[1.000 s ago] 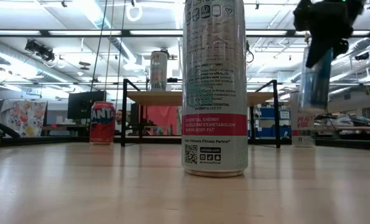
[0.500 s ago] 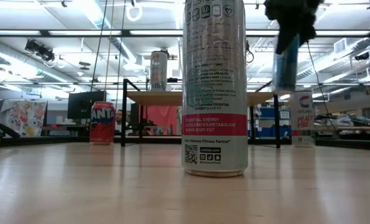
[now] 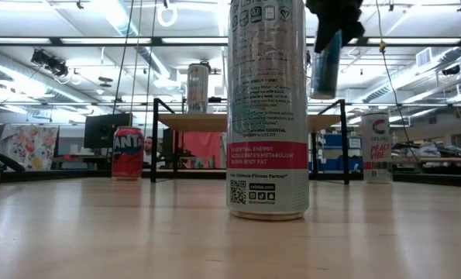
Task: Place canned beverage on shelf
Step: Put the top blue soda can on the shelf
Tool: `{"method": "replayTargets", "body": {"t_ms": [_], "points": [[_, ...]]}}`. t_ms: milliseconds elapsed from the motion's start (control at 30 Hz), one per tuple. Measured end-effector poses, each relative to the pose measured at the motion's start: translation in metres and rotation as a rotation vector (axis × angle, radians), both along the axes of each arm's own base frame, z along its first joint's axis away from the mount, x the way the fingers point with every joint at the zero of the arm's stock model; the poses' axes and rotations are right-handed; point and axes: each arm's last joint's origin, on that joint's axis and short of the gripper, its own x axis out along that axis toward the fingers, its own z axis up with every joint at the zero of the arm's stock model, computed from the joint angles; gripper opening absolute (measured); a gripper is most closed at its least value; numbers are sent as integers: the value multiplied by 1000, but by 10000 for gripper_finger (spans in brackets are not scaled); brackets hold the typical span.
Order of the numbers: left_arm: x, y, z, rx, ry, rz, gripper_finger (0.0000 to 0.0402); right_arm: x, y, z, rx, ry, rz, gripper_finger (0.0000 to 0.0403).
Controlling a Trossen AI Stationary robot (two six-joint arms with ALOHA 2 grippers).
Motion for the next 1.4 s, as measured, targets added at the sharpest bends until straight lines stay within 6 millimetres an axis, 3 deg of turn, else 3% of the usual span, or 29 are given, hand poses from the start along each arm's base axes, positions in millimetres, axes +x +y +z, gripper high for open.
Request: {"method": "replayTargets", "body": {"t_ms": [300, 533, 833, 1033, 1400], "points": [[0, 0, -1, 8, 11, -11, 311, 17, -36, 19, -16, -33, -62, 244], [0, -1, -1, -3, 18, -37, 311, 30, -66, 23, 29, -47, -115, 244], [0, -1, -1, -4, 19, -39, 311, 42, -91, 29, 60, -10, -172, 244], [0, -1, -1, -5, 19, -40, 311, 45, -103, 28, 150, -42, -202, 244], [-1, 0, -3, 7, 44, -40, 311, 49, -119, 10, 173, 60, -248, 244]]}}
